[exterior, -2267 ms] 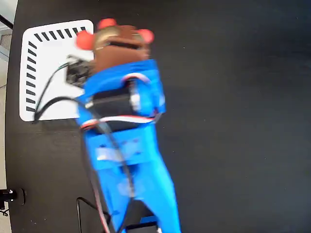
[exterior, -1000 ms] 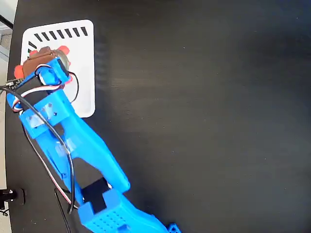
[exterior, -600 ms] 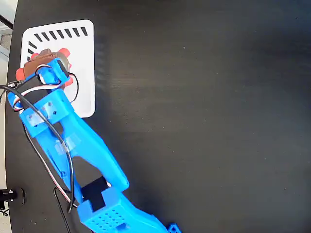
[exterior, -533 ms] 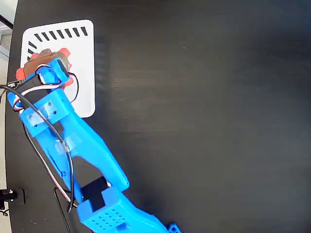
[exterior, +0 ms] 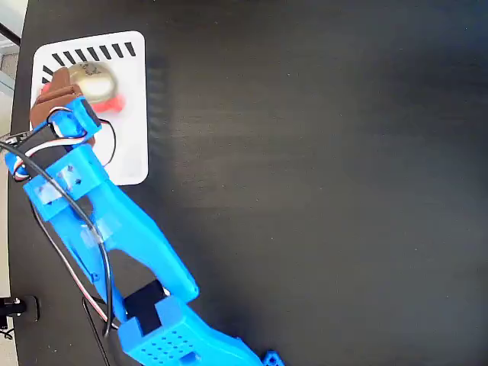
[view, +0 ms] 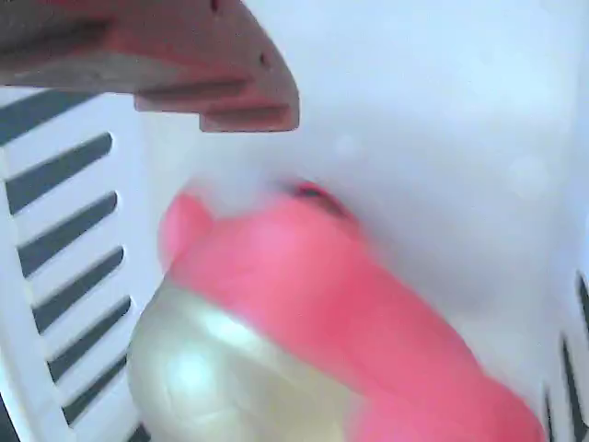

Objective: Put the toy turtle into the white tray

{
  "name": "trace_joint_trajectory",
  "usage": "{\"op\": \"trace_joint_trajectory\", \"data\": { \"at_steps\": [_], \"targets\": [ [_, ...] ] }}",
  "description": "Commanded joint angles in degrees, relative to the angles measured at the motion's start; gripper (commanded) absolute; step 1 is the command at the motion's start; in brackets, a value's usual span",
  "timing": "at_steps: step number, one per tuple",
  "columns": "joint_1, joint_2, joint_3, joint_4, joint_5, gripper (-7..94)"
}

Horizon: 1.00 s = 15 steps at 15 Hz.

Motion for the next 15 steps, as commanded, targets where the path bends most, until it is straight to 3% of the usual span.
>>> {"op": "trace_joint_trajectory", "data": {
  "at_steps": [1,8,13,15],
  "targets": [
    [-1.05,3.25,-2.02,1.05,0.88,59],
    [0.70,20.57,-1.14,7.65,-1.05,53],
    [7.38,41.57,4.57,7.65,-4.31,0],
    [12.74,51.94,11.51,5.80,-5.98,0]
  ]
}}
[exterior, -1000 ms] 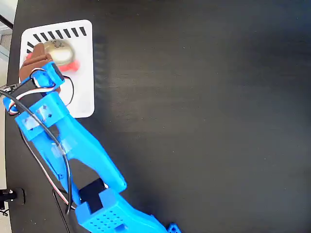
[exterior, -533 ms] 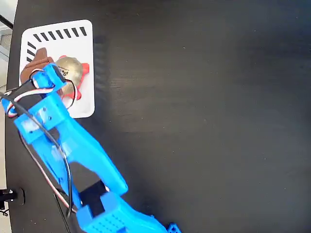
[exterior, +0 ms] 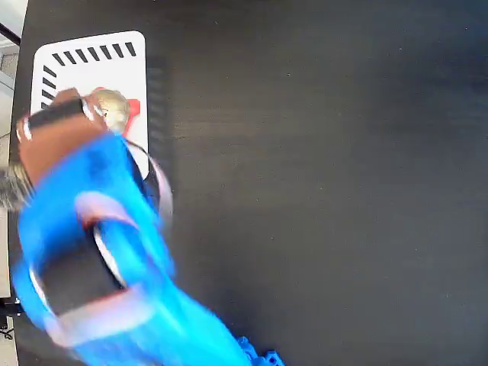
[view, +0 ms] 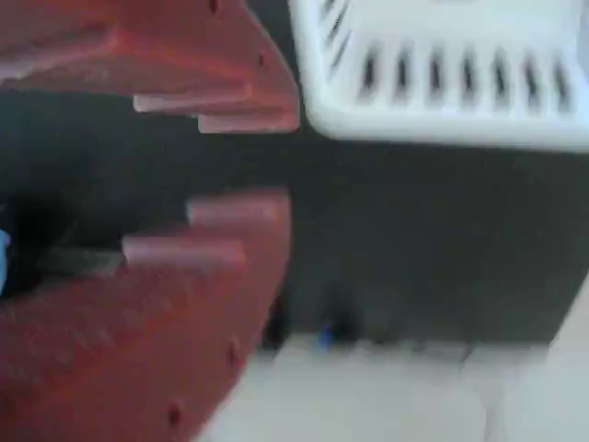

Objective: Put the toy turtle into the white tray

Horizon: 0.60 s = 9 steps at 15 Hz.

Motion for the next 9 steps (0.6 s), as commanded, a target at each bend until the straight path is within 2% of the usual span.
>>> {"op": "trace_joint_trajectory", "data": {
  "at_steps": [1,4,6,9],
  "targets": [
    [5.63,15.29,8.00,-1.14,-0.70,0],
    [10.90,30.32,21.27,-1.05,-2.46,0],
    [12.83,39.90,33.75,-3.69,-3.25,0],
    [16.96,54.58,60.03,-16.17,-5.27,0]
  ]
}}
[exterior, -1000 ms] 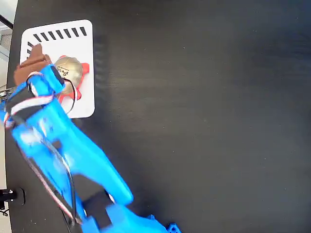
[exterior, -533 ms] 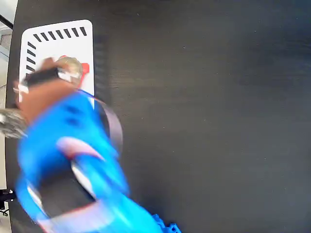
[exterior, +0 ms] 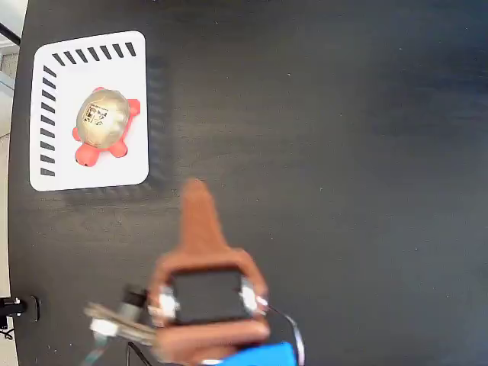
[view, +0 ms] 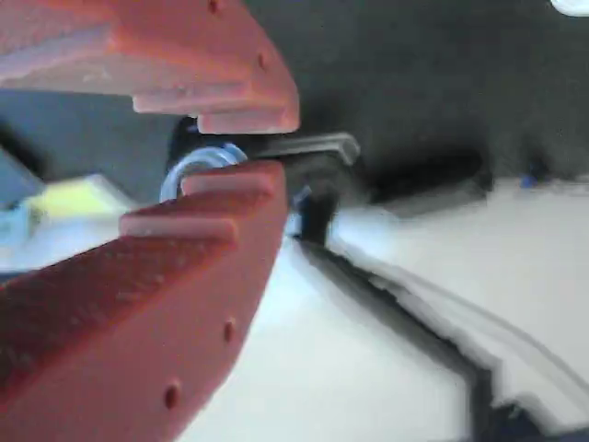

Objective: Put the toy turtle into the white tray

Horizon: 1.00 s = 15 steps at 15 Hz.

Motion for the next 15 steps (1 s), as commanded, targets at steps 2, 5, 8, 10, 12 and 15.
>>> {"op": "trace_joint_trajectory", "data": {
  "at_steps": [2,5,8,10,12,15],
  "targets": [
    [3.52,13.97,29.62,-12.39,-0.88,0],
    [3.52,22.50,46.05,-13.89,0.62,0],
    [3.52,29.09,58.54,-15.03,2.20,0],
    [2.55,37.27,67.15,-16.52,1.76,0],
    [2.64,41.75,70.49,-15.03,1.58,0],
    [1.93,46.32,74.18,-12.57,1.85,0]
  ]
}}
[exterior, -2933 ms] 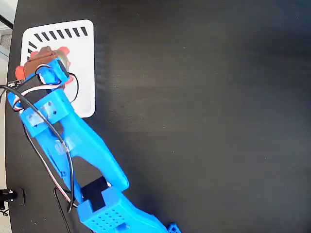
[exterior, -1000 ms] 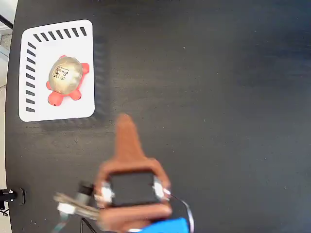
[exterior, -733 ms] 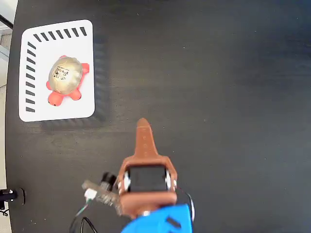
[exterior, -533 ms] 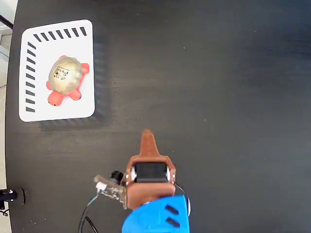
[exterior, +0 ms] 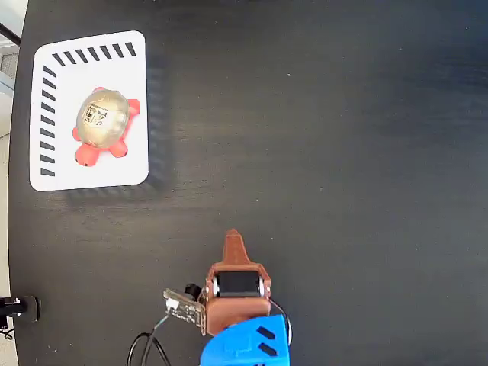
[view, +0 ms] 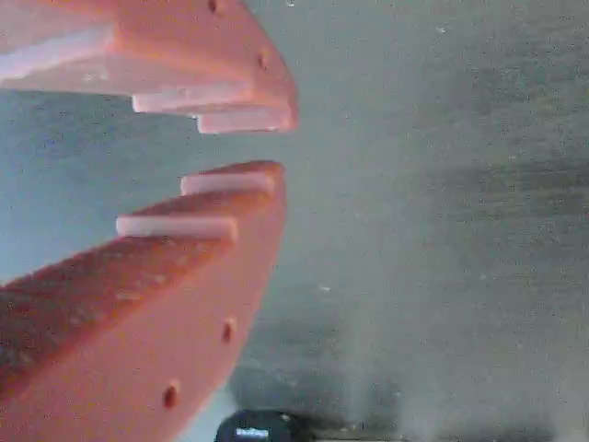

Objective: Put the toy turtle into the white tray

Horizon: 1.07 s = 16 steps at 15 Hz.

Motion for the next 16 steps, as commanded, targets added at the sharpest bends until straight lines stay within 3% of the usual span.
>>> {"op": "trace_joint_trajectory", "data": {
  "at_steps": [1,5,16],
  "targets": [
    [-0.35,1.41,0.88,1.05,0.88,0],
    [-1.32,1.49,1.67,5.89,0.97,0],
    [-2.29,1.58,1.49,5.89,-0.09,0]
  ]
}}
